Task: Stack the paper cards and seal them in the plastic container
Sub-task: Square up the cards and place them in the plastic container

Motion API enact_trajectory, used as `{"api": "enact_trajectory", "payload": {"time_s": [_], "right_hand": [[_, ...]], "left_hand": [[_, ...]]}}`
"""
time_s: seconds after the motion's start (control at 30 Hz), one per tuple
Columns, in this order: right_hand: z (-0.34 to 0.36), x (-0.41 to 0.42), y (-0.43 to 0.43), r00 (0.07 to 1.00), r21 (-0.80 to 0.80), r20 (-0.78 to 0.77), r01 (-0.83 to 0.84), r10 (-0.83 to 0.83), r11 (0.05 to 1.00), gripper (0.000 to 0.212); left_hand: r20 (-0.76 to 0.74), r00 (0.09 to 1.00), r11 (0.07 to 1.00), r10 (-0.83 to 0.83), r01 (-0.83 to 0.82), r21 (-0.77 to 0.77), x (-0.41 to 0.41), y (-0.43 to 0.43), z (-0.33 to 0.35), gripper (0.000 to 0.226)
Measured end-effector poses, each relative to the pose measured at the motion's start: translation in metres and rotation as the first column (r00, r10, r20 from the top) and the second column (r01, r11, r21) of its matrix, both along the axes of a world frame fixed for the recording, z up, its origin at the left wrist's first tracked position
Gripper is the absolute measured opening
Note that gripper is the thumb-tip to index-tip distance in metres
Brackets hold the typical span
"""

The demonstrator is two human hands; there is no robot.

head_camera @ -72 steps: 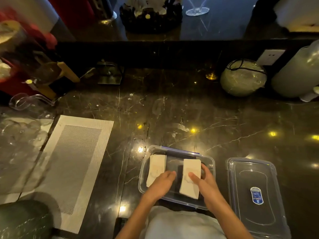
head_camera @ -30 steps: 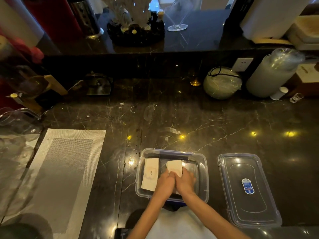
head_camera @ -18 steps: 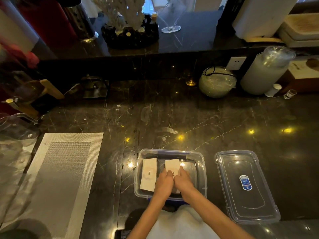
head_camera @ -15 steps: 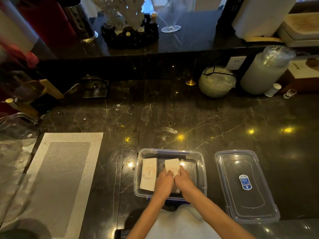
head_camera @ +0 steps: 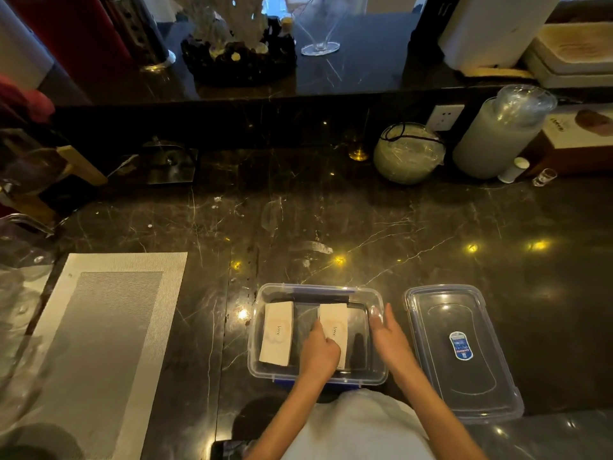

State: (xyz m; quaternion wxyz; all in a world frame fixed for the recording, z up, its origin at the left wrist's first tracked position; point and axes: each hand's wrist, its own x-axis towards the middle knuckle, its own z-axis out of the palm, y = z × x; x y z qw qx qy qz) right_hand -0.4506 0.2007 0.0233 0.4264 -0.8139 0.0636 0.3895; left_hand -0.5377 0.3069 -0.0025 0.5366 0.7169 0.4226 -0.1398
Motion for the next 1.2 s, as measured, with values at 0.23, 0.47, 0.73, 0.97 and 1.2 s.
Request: {"api": "enact_trajectory", "payload": {"time_s": [0.23, 0.47, 0.73, 0.97, 1.2], "right_hand": [[-0.003, 0.004, -0.004, 0.999, -0.004, 0.023, -0.044, 0.044, 0.999, 0.07], [-0.008, 0.004, -0.005, 0.997, -0.02, 0.05, -0.059, 0.06, 0.998, 0.07], [-0.009, 0.004, -0.006, 0.994, 0.029, 0.106, -0.043, 0.039, 0.999, 0.056], [-0.005, 0.002, -0.004, 0.992, 0.016, 0.122, -0.048, 0.045, 0.999, 0.051], [-0.009, 0.003, -0.006, 0.988, 0.019, 0.144, -0.056, 0.053, 0.998, 0.055]], "left_hand": [[-0.014, 0.999, 0.994, -0.053, 0.051, -0.097, 0.018, -0.026, 0.008, 0.054], [0.005, 0.999, 0.996, -0.036, 0.036, -0.086, 0.022, -0.027, 0.009, 0.042], [0.032, 0.999, 0.988, -0.024, 0.029, -0.149, 0.022, -0.027, 0.01, 0.05], [0.038, 0.995, 0.965, 0.094, -0.082, -0.249, 0.016, -0.014, 0.008, 0.033], [0.057, 0.988, 0.927, 0.142, -0.113, -0.358, 0.018, -0.011, 0.013, 0.036]]}}
